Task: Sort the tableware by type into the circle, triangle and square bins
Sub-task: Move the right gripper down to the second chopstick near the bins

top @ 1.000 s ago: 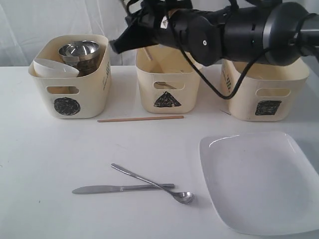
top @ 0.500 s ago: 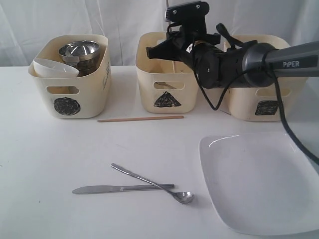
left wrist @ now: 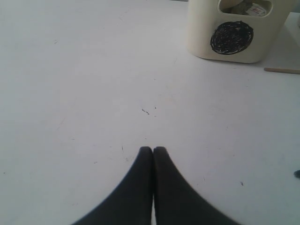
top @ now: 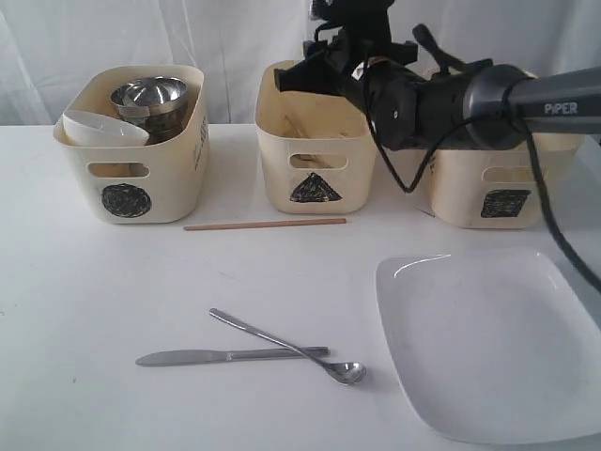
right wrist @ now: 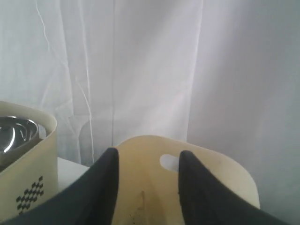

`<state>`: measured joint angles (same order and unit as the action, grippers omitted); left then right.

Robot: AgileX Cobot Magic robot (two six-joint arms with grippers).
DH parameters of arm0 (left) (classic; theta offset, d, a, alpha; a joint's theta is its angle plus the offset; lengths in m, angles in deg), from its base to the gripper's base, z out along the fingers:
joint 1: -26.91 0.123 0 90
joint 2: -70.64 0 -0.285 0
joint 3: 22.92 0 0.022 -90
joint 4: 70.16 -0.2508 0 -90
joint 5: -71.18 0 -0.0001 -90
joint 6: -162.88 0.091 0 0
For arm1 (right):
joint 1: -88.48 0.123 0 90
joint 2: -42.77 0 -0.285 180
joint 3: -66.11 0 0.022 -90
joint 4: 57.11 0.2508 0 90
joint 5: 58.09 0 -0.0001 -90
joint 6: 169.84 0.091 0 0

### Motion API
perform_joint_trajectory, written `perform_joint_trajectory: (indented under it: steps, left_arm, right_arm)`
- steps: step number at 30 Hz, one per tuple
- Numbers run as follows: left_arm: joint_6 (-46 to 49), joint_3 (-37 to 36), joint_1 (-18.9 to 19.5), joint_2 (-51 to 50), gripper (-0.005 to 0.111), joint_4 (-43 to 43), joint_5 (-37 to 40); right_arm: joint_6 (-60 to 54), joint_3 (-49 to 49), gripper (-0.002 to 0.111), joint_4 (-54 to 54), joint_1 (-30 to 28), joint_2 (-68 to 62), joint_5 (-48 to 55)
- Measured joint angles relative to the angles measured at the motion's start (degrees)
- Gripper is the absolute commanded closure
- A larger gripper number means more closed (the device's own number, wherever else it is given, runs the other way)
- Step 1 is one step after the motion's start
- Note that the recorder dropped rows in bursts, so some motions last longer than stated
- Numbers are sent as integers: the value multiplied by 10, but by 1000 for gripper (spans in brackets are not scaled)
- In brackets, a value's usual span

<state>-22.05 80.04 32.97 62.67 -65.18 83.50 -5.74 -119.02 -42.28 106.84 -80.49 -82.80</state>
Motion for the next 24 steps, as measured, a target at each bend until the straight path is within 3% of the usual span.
perform_joint_trajectory:
  steps: [2, 5, 8, 10, 17, 24]
  left_arm:
    - [0, 0, 0, 0, 107, 0, 0]
    - [0, 0, 0, 0, 107, 1, 0]
    - [0, 0, 0, 0, 107, 1, 0]
    - [0, 0, 0, 0, 107, 1, 0]
    - [0, 0, 0, 0, 107, 1, 0]
    - [0, 0, 0, 0, 107, 1, 0]
  right_arm:
    - [0, -4, 73, 0, 0, 40, 69]
    - [-50, -5, 86, -7, 1, 103, 319]
    - [-268, -4, 88, 23, 17, 91, 558]
    - [-381, -4, 86, 44, 36, 67, 610]
    - [-522, -4, 53, 58, 79, -8, 519]
    - [-504, -4, 51, 122, 93, -55, 409]
